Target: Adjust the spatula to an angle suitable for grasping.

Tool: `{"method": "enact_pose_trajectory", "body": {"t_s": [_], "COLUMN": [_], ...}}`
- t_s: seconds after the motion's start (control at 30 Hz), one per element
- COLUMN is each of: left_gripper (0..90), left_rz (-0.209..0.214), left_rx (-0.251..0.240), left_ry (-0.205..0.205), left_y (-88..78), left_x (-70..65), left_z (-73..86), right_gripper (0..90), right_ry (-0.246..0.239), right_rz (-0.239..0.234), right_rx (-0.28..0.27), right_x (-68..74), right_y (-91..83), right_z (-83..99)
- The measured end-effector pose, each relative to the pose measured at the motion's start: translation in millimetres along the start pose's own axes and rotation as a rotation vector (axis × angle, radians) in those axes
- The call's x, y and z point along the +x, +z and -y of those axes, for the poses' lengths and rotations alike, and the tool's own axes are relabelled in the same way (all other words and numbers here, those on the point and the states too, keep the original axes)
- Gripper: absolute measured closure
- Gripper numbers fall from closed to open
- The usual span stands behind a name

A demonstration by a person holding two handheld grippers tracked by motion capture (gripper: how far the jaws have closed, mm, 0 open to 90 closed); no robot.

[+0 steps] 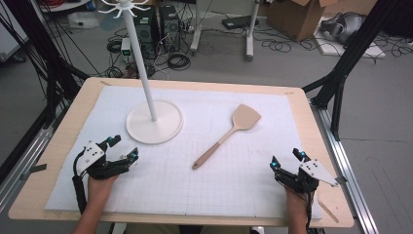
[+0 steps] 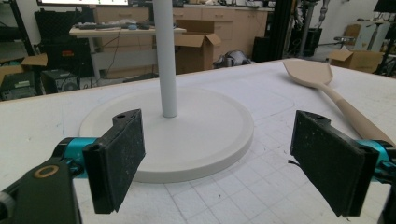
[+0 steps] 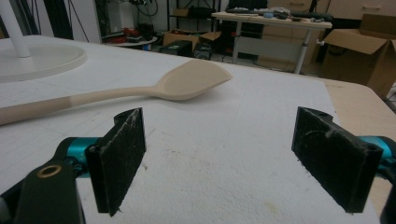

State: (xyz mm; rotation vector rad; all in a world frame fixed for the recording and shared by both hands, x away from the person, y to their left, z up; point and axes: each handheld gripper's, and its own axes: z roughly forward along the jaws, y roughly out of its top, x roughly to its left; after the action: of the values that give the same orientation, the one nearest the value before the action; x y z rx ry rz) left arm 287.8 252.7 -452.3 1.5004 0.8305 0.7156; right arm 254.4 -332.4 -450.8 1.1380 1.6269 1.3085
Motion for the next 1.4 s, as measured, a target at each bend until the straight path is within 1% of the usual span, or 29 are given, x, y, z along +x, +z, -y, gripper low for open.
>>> {"method": "enact_pose_trajectory", "body": {"t_s": [0.07,0.13,0.23,0.3,0.4,0.43,0.5,0.53,0.63,0.67,0.7,0.73,0.77,0.8,0.83,0.87,0.9,1.0,1.1,1.13,1.17,1.23,1.27,1.3,1.33,1.4], "left_gripper": [17.7,17.4,17.1,17.0,16.8,16.7,16.6,16.6,16.7,16.6,16.9,18.1,19.0,19.3,20.3,22.1,23.0,26.3,27.9,28.4,28.4,28.4,28.6,28.5,28.5,28.5], "left_rz": [-0.001,-0.017,-0.015,-0.012,0.008,0.008,0.03,0.06,0.117,0.117,0.164,0.164,0.187,0.227,0.251,0.251,0.291,0.343,0.374,0.38,0.38,0.389,0.39,0.39,0.394,0.402], "left_rx": [0.0,-0.004,0.001,0.007,0.012,0.012,0.014,0.025,0.065,0.065,0.095,0.095,0.111,0.139,0.156,0.156,0.189,0.236,0.269,0.274,0.274,0.279,0.294,0.294,0.301,0.31], "left_ry": [-0.001,-0.008,-0.037,-0.033,-0.023,-0.023,-0.026,-0.033,-0.032,-0.032,-0.039,-0.039,-0.035,-0.033,-0.033,-0.033,-0.031,-0.019,-0.025,-0.029,-0.029,-0.038,-0.034,-0.034,-0.029,-0.021], "left_y": [0.1,0.1,0.9,1.2,7.0,7.0,13.6,22.4,40.0,40.0,52.2,52.2,58.2,71.0,77.4,77.4,90.8,110.3,128.0,133.4,133.4,142.8,151.9,151.9,156.0,163.7], "left_x": [0.5,-0.5,-1.1,-1.8,-8.0,-8.0,-11.2,-14.8,-23.6,-23.6,-31.5,-31.5,-35.7,-44.6,-48.7,-48.7,-56.9,-70.1,-82.5,-86.1,-86.1,-92.9,-99.1,-99.1,-101.9,-107.4], "left_z": [-0.1,-0.5,-1.8,-3.2,-14.9,-14.9,-22.5,-29.6,-36.1,-36.1,-38.3,-38.3,-39.6,-42.1,-43.1,-43.1,-43.9,-44.3,-44.2,-44.3,-44.3,-44.1,-44.0,-44.0,-44.1,-45.2], "right_gripper": [16.8,16.8,16.8,16.8,16.8,16.8,16.8,16.8,16.8,16.8,16.8,16.8,16.8,16.8,16.8,16.8,16.8,16.8,16.8,16.8,16.8,16.8,16.8,16.8,16.8,16.8], "right_ry": [0.0,-0.001,-0.004,-0.005,-0.005,-0.005,-0.009,-0.014,-0.021,-0.019,-0.021,-0.02,-0.017,-0.021,-0.025,-0.025,-0.029,-0.026,-0.031,-0.031,-0.029,-0.03,-0.039,-0.039,-0.03,-0.031], "right_rz": [-0.001,0.0,-0.001,-0.001,0.001,0.001,0.004,0.004,0.008,0.011,0.013,0.014,0.014,0.014,0.016,0.016,0.016,0.017,0.016,0.016,0.016,0.016,0.018,0.018,0.017,0.016], "right_rx": [0.0,0.0,0.001,0.0,0.003,0.003,0.011,0.01,0.009,0.008,0.008,0.009,0.009,0.008,0.006,0.006,0.01,0.01,0.011,0.011,0.009,0.009,0.008,0.008,0.012,0.012], "right_x": [-0.1,-0.2,-0.4,-0.6,-0.6,-0.6,-0.3,-0.4,-0.3,0.1,0.3,0.6,1.2,1.3,1.3,1.3,1.1,1.3,1.3,1.3,1.2,1.2,1.1,1.1,2.0,2.0], "right_y": [0.0,0.0,0.0,0.2,0.5,0.5,1.3,1.5,1.4,1.2,1.1,1.1,1.0,1.1,1.2,1.2,1.2,1.4,1.5,1.5,1.5,1.5,1.6,1.6,1.5,1.7], "right_z": [-0.1,0.0,-0.1,0.1,-0.2,-0.2,-0.5,-0.6,-0.4,-0.4,-0.4,-0.4,-0.4,-0.4,-0.4,-0.4,-0.4,-0.5,-0.5,-0.4,-0.4,-0.4,-0.5,-0.5,-0.4,-0.5]}}
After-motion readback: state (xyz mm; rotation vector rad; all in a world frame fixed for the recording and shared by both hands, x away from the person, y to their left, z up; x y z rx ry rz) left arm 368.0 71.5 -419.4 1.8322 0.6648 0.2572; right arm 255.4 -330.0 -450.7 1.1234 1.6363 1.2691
